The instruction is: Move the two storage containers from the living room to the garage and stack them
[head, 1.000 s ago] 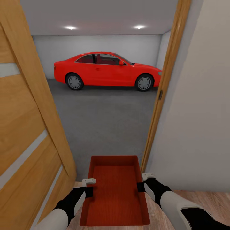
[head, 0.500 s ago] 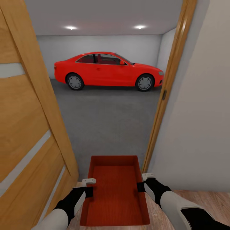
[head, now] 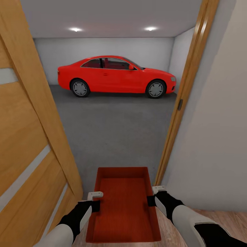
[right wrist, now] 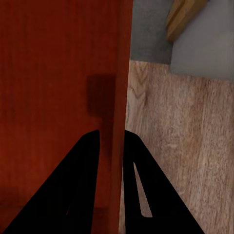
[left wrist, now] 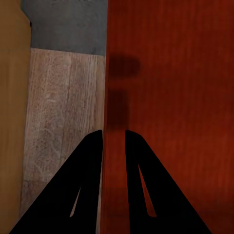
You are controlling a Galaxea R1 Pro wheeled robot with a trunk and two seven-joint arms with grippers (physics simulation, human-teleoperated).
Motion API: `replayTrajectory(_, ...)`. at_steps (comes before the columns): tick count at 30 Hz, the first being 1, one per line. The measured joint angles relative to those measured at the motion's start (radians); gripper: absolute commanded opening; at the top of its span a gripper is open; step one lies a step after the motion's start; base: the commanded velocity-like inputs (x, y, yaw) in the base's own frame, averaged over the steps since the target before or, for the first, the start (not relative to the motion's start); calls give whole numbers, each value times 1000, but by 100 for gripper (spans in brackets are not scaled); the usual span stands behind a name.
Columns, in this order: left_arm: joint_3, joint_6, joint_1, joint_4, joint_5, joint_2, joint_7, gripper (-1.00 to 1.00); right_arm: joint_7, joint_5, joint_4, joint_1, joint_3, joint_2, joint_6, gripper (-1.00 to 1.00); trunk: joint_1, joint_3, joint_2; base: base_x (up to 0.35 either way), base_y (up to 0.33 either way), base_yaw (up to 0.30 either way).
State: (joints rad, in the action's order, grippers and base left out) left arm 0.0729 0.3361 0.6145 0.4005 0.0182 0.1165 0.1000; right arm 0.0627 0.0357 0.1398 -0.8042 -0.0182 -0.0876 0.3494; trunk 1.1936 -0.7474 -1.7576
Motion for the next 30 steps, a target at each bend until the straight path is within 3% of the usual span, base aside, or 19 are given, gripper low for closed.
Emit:
replayTrajectory(8, 0, 0, 0, 0, 0, 0, 0, -100, 0, 0, 0, 0, 0, 0, 0, -100, 0, 0, 0, 180, 47, 0)
replayTrajectory(23, 0, 0, 0, 0, -1, 0, 0, -100, 0, 0, 0, 0, 0, 0, 0, -100, 0, 0, 0, 17, 3, 0)
replayTrajectory(30, 0, 0, 0, 0, 0, 0, 0, -100, 0, 0, 0, 0, 0, 0, 0, -100, 0, 0, 0, 204, 0, 0)
